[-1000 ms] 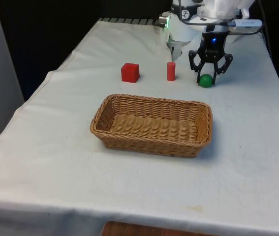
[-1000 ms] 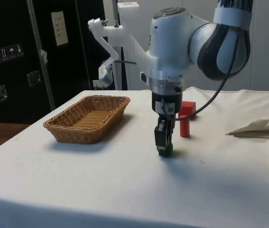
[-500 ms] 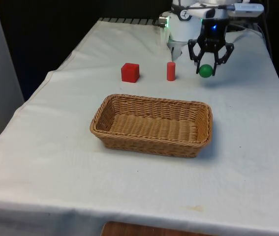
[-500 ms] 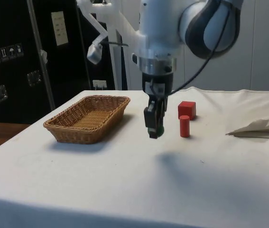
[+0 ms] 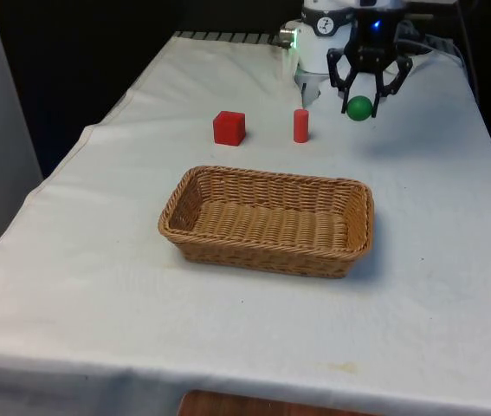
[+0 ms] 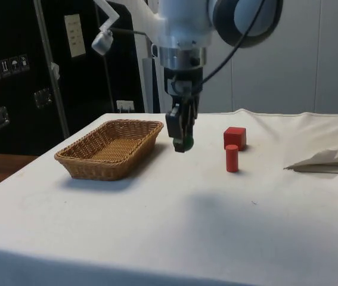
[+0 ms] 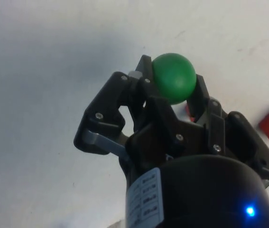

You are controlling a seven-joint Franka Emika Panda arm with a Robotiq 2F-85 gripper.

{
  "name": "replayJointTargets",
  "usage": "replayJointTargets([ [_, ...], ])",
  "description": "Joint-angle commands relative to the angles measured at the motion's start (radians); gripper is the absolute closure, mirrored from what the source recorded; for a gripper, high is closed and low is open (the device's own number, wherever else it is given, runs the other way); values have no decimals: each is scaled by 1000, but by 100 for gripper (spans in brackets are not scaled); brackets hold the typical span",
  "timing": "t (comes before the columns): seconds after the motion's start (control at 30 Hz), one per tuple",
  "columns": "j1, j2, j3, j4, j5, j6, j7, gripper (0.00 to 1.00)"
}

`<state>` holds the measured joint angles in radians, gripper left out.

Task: Pick up the object to the left of the cylinder and place it into the basket.

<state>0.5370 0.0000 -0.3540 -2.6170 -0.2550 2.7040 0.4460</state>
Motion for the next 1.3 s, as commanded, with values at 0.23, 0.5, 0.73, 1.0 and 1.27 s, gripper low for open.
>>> replayJointTargets([
  [0.23,1,23,-17,78,47,-53,-60,99],
  [0.5,-5,72,-24,151,133,-56,-138,99],
  [0.73,-9,115,-32,207,196,-59,-197,99],
  [1.0,-12,150,-44,256,217,-64,-209,99],
  [1.27,-19,192,-52,318,235,-75,-221,99],
])
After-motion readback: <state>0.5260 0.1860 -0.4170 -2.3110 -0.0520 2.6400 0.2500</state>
